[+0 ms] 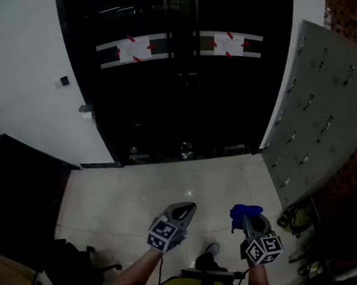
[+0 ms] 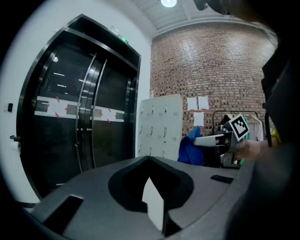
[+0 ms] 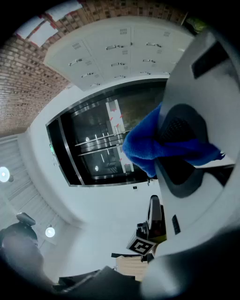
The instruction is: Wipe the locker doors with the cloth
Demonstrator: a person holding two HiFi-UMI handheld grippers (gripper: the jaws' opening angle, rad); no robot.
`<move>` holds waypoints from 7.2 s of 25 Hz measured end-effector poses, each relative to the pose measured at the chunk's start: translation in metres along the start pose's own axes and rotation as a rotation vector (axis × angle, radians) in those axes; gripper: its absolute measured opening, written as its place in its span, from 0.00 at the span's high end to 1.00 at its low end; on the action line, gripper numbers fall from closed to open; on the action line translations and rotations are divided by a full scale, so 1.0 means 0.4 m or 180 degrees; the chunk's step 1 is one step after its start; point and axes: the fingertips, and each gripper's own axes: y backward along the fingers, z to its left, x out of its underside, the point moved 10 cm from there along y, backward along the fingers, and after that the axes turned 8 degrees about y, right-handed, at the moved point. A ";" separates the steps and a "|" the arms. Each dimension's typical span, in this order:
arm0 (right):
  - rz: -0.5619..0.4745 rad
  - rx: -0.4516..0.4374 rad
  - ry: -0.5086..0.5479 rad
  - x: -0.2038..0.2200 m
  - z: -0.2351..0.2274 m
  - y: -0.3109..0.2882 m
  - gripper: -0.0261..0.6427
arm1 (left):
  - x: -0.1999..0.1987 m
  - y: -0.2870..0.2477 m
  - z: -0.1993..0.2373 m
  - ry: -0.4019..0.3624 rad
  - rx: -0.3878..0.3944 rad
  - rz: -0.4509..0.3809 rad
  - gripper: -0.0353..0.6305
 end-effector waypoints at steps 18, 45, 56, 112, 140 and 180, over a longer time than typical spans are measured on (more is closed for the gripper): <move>-0.0197 0.0232 0.0020 -0.125 -0.681 -0.634 0.86 | -0.260 -0.903 0.367 -0.0177 0.0175 0.0034 0.95; -0.0404 0.3128 -0.0308 -0.243 -1.543 -0.931 0.86 | -0.617 -2.435 0.317 -0.0691 0.2956 0.0460 0.95; -0.0525 0.3298 0.0023 -0.359 -1.895 -0.928 0.86 | -0.725 -2.753 0.119 -0.0838 0.3280 0.0267 0.95; -0.0972 0.4381 0.1510 -1.696 -2.389 -0.876 0.86 | -0.868 -3.022 0.015 -0.1022 0.4236 0.0163 0.95; -0.0775 0.4010 0.1506 -1.722 -2.441 -1.055 0.86 | -0.853 -3.073 0.097 -0.0993 0.4111 0.0277 0.95; -0.0912 0.3527 0.0865 -1.246 -2.506 -1.205 0.86 | -0.820 -3.103 0.171 -0.1039 0.4127 0.0368 0.95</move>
